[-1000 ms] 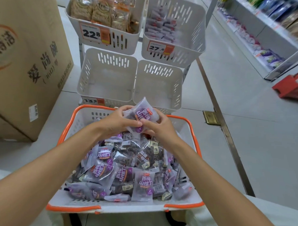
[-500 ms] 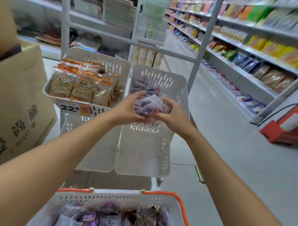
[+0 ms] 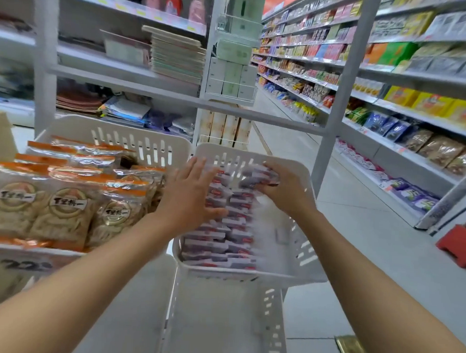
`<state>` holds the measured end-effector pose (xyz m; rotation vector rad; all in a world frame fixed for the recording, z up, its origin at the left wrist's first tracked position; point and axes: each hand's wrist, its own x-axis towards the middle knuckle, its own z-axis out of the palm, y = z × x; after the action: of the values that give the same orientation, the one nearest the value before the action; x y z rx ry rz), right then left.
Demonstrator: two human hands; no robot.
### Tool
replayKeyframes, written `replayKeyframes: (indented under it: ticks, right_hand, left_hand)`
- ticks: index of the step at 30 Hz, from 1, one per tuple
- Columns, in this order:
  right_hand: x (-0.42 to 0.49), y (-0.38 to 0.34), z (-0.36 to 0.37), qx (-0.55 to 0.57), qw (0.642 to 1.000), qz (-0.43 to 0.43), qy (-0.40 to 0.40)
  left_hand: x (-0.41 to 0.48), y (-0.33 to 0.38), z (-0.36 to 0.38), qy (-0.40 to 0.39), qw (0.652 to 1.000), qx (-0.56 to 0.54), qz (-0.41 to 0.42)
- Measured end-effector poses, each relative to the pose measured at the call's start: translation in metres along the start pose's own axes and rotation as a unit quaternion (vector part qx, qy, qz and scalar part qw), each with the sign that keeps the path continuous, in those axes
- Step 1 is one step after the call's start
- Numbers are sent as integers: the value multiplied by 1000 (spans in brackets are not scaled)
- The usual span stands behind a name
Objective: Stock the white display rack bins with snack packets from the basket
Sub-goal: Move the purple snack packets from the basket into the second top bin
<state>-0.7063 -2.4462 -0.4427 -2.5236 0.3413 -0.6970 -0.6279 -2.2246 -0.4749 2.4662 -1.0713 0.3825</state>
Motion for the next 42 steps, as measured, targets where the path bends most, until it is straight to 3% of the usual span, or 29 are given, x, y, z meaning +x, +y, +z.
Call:
replayKeyframes:
  ticks: [2, 4, 8, 12, 28, 32, 37, 39, 42]
  right_hand:
    - [12, 1, 3, 62, 990, 68, -104]
    - [20, -1, 5, 98, 982, 87, -139]
    - [20, -7, 30, 22, 994, 67, -85]
    - [20, -4, 50, 56, 993, 88, -59]
    - [-32, -23, 42, 123, 977, 132, -109]
    - [-80, -53, 10, 16, 994, 101, -40]
    - [-194, -101, 6, 39, 997, 59, 12]
    - [-248, -114, 12, 48, 999, 24, 3]
    - [-333, -121, 37, 67, 994, 48, -67]
  left_hand:
    - [-1, -2, 2, 2, 1000, -18, -6]
    - [-2, -1, 0, 6, 1000, -27, -7]
    - [-2, 3, -1, 7, 999, -41, -14]
    - [-3, 3, -2, -8, 1000, -23, -14]
    - [-12, 2, -5, 15, 998, -54, -8]
    - [-49, 14, -24, 19, 996, -89, 16]
    - [-145, 43, -57, 17, 979, -199, -39]
    - [-193, 49, -61, 0, 976, -211, -51]
    - [-269, 39, -55, -68, 968, -222, -97]
